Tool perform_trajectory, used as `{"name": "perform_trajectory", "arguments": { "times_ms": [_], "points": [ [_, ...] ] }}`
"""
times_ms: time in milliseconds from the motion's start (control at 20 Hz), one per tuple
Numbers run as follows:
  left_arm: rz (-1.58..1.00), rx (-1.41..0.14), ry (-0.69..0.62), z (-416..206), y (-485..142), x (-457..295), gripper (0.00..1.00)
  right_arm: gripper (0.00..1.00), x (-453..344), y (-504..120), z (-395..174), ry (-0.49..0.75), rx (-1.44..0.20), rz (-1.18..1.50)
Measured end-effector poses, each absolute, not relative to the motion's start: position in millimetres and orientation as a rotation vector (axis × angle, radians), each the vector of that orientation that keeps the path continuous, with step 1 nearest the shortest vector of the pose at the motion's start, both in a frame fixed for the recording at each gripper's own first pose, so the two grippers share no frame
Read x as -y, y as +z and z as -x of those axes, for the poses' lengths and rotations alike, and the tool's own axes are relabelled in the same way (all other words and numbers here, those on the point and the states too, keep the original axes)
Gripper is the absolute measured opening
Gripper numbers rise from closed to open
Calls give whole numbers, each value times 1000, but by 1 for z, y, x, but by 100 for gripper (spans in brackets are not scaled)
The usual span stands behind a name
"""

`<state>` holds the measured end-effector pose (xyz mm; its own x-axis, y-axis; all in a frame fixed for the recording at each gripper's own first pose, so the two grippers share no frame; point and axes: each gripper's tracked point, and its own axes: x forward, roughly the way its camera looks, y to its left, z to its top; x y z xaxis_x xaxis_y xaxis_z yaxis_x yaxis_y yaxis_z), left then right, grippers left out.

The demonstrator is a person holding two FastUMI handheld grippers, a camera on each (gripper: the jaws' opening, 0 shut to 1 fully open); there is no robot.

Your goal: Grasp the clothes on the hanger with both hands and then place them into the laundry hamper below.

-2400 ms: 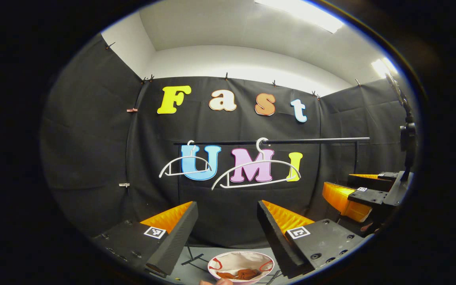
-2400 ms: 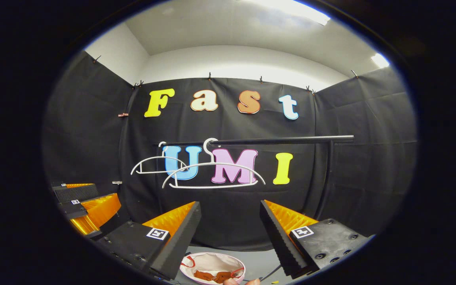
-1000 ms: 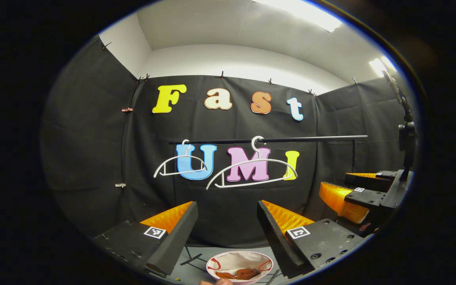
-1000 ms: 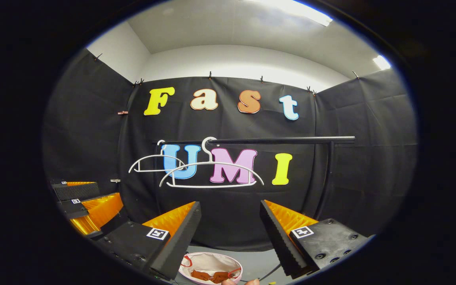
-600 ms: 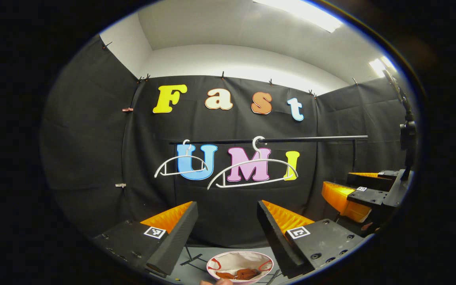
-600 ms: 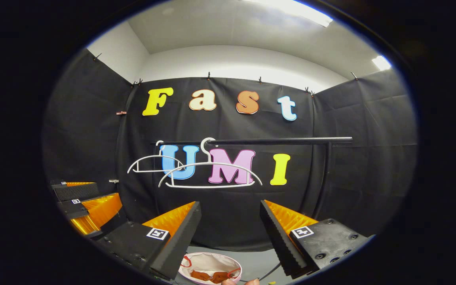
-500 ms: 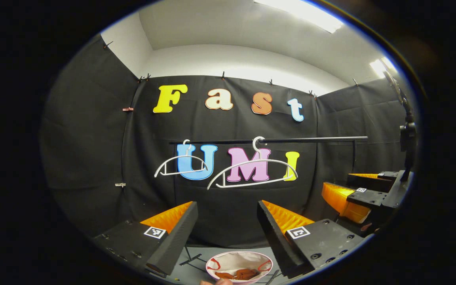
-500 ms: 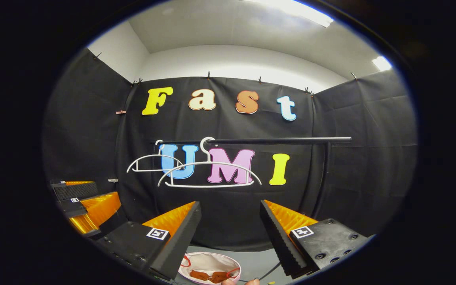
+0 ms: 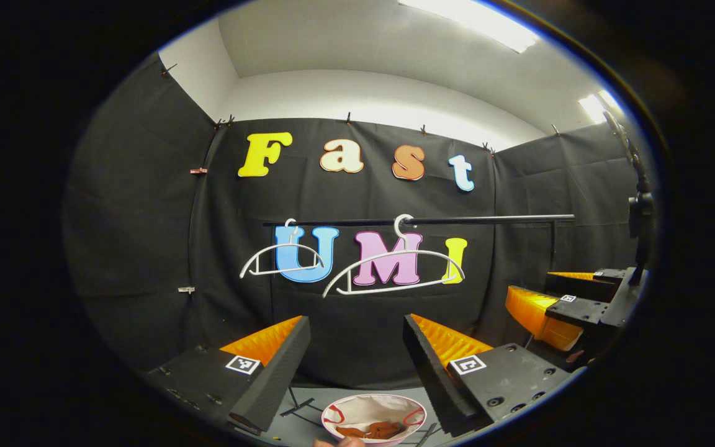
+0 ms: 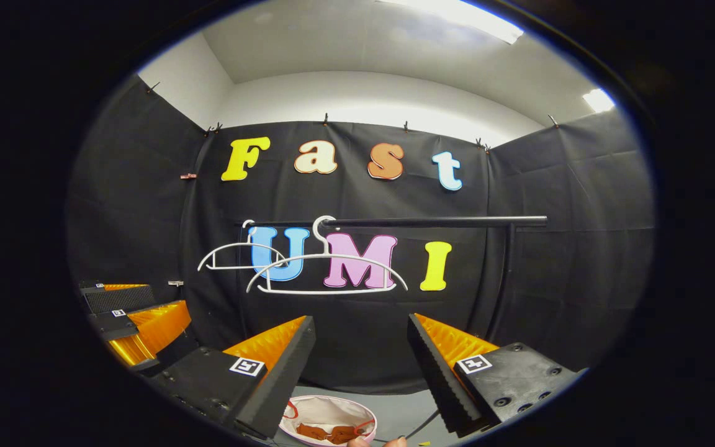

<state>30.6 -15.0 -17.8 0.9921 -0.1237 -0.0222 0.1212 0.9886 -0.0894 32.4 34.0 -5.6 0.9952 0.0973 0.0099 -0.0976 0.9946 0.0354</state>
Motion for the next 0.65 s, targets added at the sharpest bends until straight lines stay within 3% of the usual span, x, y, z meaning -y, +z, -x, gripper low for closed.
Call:
{"name": "perform_trajectory", "arguments": {
  "times_ms": [650],
  "points": [
    [88, -26, -118, -30, -16, 15, 95, 96, -36, -5, -34, 102, 12, -42]
  ]
}}
